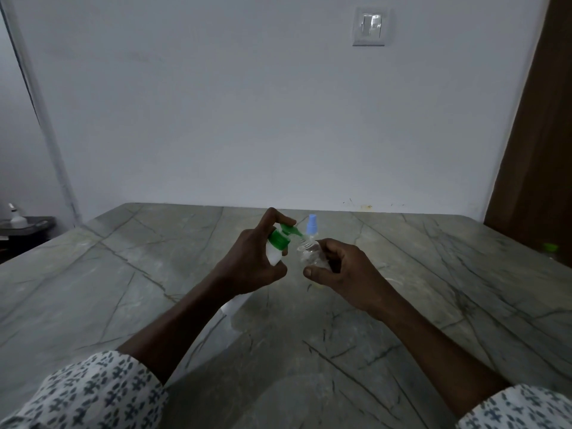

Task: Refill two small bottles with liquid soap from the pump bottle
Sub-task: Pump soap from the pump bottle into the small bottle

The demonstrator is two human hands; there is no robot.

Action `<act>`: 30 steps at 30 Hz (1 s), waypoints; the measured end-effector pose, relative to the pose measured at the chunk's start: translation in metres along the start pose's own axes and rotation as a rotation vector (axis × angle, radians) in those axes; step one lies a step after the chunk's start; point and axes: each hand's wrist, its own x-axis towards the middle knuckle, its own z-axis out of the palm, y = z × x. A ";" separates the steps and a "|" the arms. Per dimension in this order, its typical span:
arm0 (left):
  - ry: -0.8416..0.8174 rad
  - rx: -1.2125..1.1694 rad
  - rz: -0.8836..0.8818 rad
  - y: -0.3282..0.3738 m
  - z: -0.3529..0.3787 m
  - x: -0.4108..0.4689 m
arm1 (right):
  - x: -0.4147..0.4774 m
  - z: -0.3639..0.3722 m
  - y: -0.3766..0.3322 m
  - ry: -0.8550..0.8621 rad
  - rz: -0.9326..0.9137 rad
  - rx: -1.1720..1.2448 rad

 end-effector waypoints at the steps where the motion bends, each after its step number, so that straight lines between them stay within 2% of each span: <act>1: 0.000 -0.001 -0.003 0.000 0.000 0.000 | 0.000 0.000 0.000 -0.001 0.002 0.004; 30: -0.009 -0.004 0.007 0.003 -0.001 -0.001 | 0.000 -0.002 -0.001 0.015 0.000 0.043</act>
